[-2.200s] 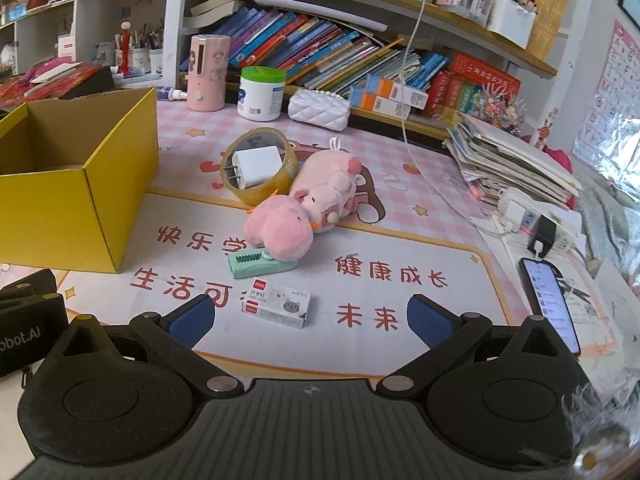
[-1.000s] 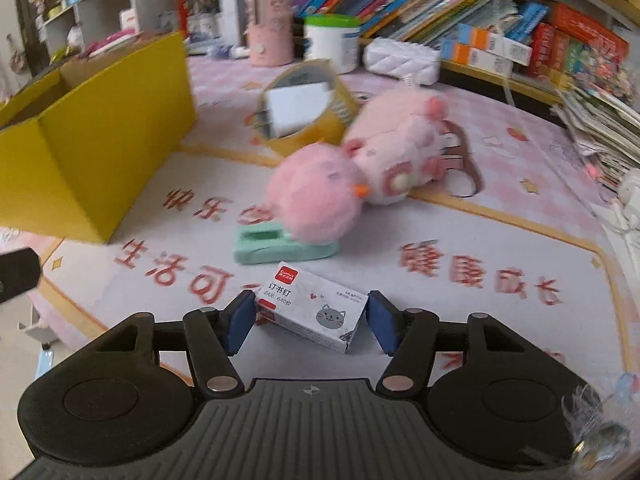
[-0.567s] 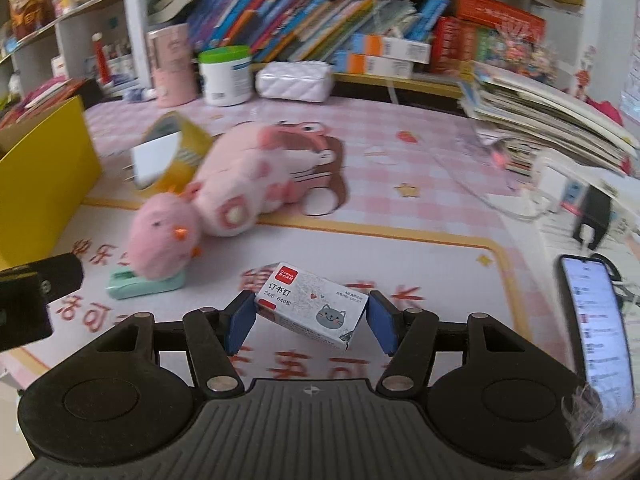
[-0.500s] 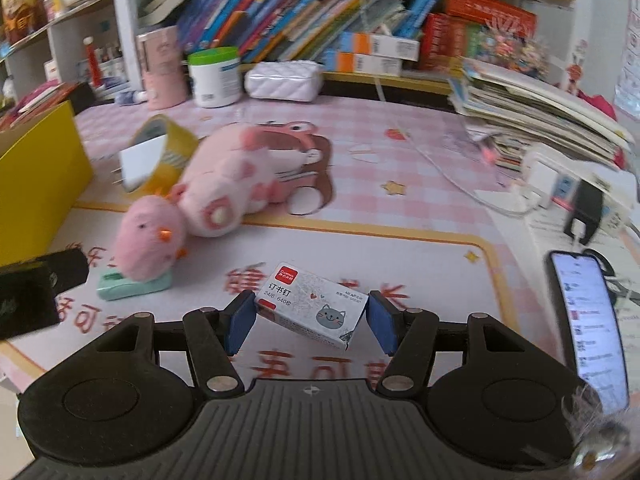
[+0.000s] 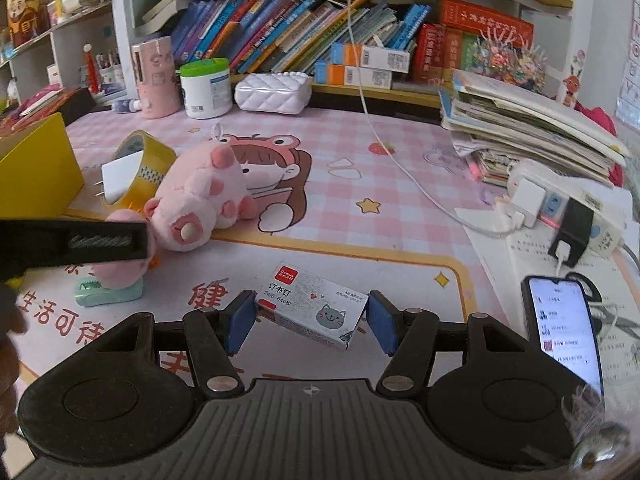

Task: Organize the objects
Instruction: 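Grasp the pink plush chick with the left gripper while the right holds the white box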

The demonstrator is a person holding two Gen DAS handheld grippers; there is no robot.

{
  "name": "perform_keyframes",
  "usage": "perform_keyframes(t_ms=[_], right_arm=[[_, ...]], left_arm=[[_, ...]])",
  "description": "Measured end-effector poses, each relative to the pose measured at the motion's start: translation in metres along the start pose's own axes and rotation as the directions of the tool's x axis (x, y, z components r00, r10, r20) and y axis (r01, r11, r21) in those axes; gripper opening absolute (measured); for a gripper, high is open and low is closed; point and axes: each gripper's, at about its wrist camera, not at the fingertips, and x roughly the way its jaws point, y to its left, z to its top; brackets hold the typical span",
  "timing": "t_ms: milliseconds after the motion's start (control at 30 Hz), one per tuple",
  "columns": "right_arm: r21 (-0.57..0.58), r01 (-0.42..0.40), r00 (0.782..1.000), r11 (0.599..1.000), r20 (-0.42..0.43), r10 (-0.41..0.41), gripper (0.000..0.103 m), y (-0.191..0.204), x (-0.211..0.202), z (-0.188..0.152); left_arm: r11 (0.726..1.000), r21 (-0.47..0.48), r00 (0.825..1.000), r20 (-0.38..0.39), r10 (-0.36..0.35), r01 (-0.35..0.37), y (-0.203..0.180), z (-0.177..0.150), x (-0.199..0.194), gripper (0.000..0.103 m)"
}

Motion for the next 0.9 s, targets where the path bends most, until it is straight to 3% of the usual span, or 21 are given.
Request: perform_keyframes(t_ms=[133, 233, 500, 767, 900], right_arm=[[-0.026, -0.019, 1.000, 0.999, -0.004, 0.018, 0.058, 0.003, 0.001, 0.000], [-0.034, -0.019, 1.000, 0.999, 0.000, 0.019, 0.058, 0.002, 0.000, 0.000], [-0.011, -0.003, 1.000, 1.000, -0.007, 0.003, 0.058, -0.003, 0.002, 0.001], [-0.041, -0.021, 1.000, 0.999, -0.012, 0.020, 0.058, 0.025, 0.004, 0.004], [-0.052, -0.010, 1.000, 0.999, -0.025, 0.008, 0.058, 0.045, 0.002, 0.005]], left_arm=[[1.000, 0.017, 1.000, -0.012, -0.017, 0.018, -0.007, 0.003, 0.011, 0.082], [1.000, 0.020, 0.999, -0.053, -0.004, 0.005, -0.013, 0.001, 0.021, 0.074], [1.000, 0.007, 0.999, -0.050, -0.001, 0.002, -0.006, 0.001, 0.021, 0.069], [1.000, 0.008, 0.994, 0.105, -0.014, 0.013, 0.009, 0.003, -0.038, 0.069], [1.000, -0.017, 0.993, 0.117, 0.007, -0.005, 0.028, -0.009, -0.059, 0.069]])
